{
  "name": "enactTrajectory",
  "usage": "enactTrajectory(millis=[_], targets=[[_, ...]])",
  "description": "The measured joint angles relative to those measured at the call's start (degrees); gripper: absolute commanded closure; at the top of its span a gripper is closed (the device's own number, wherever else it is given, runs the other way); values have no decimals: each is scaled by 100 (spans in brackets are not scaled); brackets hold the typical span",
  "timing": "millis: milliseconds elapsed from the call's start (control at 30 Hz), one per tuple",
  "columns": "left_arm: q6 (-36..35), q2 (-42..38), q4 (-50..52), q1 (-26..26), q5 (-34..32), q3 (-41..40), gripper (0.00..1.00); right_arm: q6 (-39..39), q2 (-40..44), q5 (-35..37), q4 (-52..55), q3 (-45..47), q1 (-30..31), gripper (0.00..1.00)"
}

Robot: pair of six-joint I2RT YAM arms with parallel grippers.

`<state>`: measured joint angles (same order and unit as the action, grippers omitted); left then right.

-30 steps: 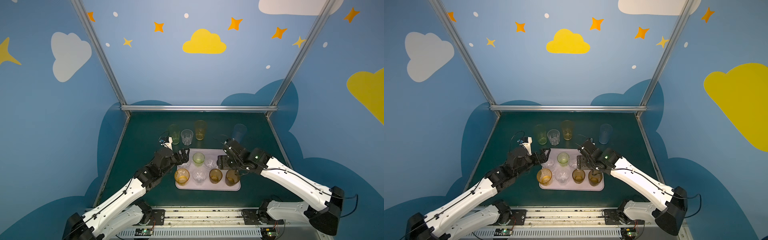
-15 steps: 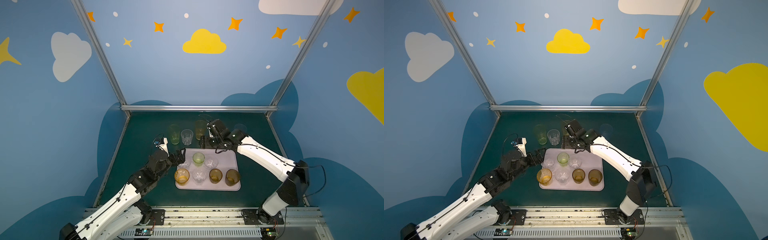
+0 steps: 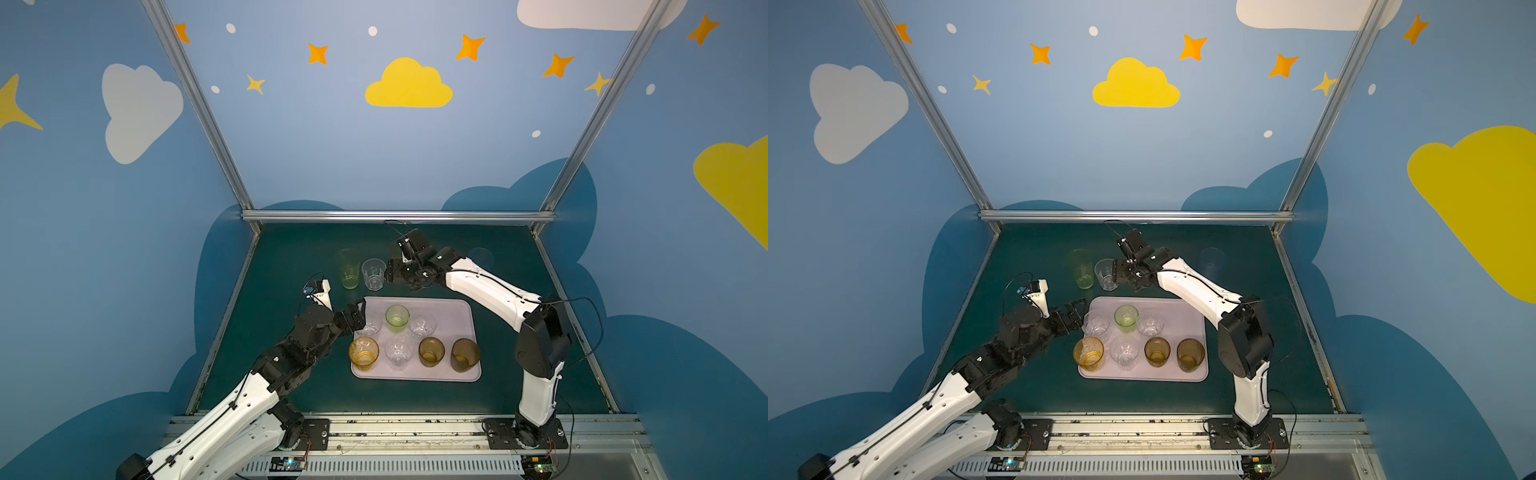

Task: Place the glasses into the tray
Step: Pick up the glass from the top-center of the table.

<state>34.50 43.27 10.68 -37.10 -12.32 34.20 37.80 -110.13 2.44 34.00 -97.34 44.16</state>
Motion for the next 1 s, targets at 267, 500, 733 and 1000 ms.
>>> enactTrajectory(millis=[267, 500, 733, 1000], targets=[[24, 96, -17, 9, 109, 0, 0, 304, -352, 44, -249, -101, -70, 51], [24, 101, -15, 9, 144, 0, 0, 402, -678, 55, -358, -334, -94, 54], [70, 122, -17, 9, 146, 0, 0, 398, -798, 68, -376, -507, -101, 54], [109, 223, -15, 22, 151, 0, 0, 376, -933, 96, -380, -693, -133, 56]])
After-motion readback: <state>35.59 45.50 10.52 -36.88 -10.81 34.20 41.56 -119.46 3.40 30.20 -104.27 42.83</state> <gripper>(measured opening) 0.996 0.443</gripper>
